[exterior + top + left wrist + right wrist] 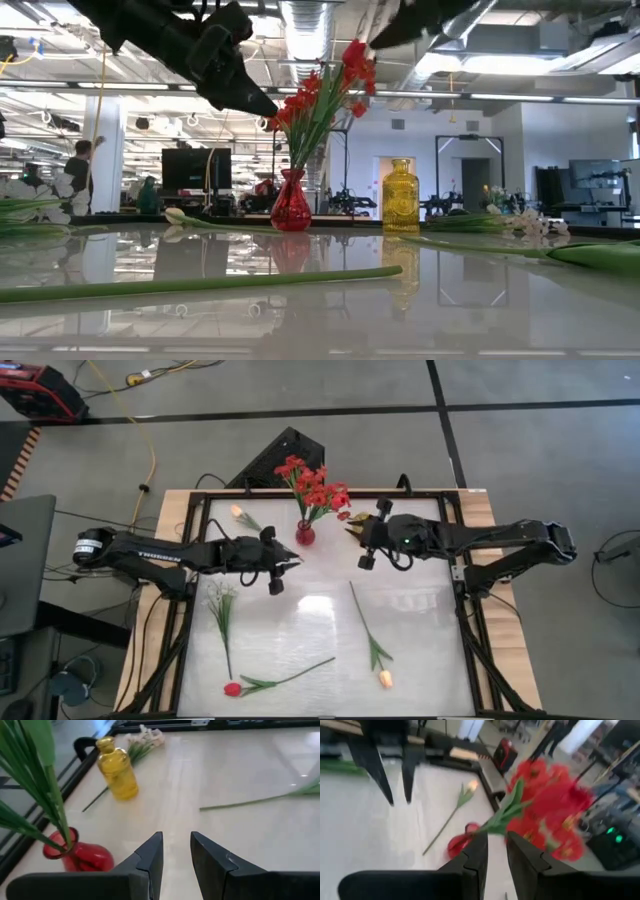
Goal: Sort flowers into vase by color
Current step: Put the top red tulip into the red vase, then put the red tulip into the red vase
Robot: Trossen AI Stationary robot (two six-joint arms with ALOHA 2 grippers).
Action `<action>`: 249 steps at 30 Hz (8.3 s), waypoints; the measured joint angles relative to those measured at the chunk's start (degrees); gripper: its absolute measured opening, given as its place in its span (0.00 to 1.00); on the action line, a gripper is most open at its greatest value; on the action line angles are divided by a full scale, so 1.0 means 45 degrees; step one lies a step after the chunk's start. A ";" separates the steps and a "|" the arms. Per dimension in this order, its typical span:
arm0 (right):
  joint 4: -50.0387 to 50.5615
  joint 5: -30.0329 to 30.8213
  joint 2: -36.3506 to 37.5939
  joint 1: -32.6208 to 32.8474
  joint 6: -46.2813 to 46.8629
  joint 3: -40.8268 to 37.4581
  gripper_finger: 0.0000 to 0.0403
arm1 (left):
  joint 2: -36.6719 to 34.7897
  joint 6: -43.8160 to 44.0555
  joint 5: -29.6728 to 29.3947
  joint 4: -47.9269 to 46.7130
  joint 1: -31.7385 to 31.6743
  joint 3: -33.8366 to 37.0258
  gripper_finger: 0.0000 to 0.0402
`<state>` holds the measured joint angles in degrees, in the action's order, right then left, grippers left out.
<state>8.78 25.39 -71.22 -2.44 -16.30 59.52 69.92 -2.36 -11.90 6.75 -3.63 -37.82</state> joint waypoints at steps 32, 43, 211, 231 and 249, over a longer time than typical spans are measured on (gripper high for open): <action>0.1527 -0.0658 -0.1806 -0.2204 -0.0810 0.2329 0.24 | 0.0551 0.0345 -0.0503 -0.0010 0.0114 0.0000 0.22; -0.0848 -0.0698 -0.1826 -0.1612 -0.1481 0.2334 0.24 | 0.0551 -0.0090 -0.0518 -0.0146 0.0114 0.0000 0.22; -0.6435 -0.1232 -0.2563 0.4158 -0.5983 -0.3573 0.24 | 0.3415 0.9319 -0.2421 -0.0521 0.4635 -0.2331 0.00; -0.4473 0.5344 -0.7591 0.4954 -0.9260 0.0407 0.43 | 0.3431 0.9655 -0.1083 -0.0769 0.3767 -0.2327 0.00; -0.0350 -0.1782 -0.4546 0.4660 -0.1837 -0.0607 0.06 | 0.2276 0.4041 -0.5060 -0.0597 0.3677 -0.2404 0.18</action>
<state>7.21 17.37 -91.68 18.53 -24.56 56.78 80.17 15.83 -34.67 4.06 12.92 -48.64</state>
